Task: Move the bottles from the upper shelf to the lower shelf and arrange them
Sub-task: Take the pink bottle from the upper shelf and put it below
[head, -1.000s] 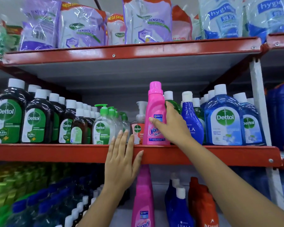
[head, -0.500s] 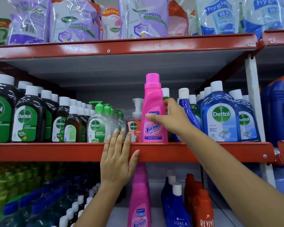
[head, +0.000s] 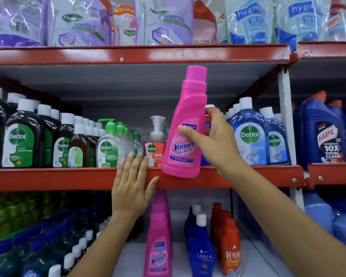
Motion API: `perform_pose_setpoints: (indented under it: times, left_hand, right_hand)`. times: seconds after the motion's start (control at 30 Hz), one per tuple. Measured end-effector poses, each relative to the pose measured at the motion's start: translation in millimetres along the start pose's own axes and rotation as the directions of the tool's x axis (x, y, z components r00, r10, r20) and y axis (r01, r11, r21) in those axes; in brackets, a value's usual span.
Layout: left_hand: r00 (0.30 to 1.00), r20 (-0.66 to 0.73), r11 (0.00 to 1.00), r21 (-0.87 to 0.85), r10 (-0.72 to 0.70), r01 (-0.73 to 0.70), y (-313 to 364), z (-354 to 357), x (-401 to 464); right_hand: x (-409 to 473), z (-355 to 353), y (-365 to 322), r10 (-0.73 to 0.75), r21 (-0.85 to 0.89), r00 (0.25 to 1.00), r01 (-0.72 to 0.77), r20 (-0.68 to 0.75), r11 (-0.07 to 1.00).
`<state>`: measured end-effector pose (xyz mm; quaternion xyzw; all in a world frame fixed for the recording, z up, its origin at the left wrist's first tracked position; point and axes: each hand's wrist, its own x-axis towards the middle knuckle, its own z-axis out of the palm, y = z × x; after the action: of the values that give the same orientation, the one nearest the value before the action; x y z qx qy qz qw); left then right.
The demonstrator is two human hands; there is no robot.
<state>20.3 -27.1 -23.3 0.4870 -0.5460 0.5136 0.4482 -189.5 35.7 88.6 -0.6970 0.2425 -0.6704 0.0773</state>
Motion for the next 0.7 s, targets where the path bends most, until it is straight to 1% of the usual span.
perform_pose_setpoints:
  times: [0.17,0.4,0.5,0.7]
  left_hand:
    - [0.999,-0.034,1.0,0.021,0.023,-0.022,-2,4,-1]
    - [0.995,-0.086,0.998,0.035,0.055,-0.052,-5,9,-6]
    - [0.989,-0.134,0.997,0.051,0.059,-0.053,-5,12,-7]
    - [0.969,-0.236,0.994,0.096,0.075,-0.054,-7,19,-6]
  right_hand:
    - [-42,-4,20,0.076,0.125,0.995,-0.083,0.058,0.989]
    - [-110,7,61,0.107,0.185,0.993,-0.114,0.05,0.976]
    - [-139,18,80,0.13,0.169,0.988,-0.143,0.085,0.975]
    - [-191,47,121,0.24,0.092,0.961,-0.254,0.14,0.963]
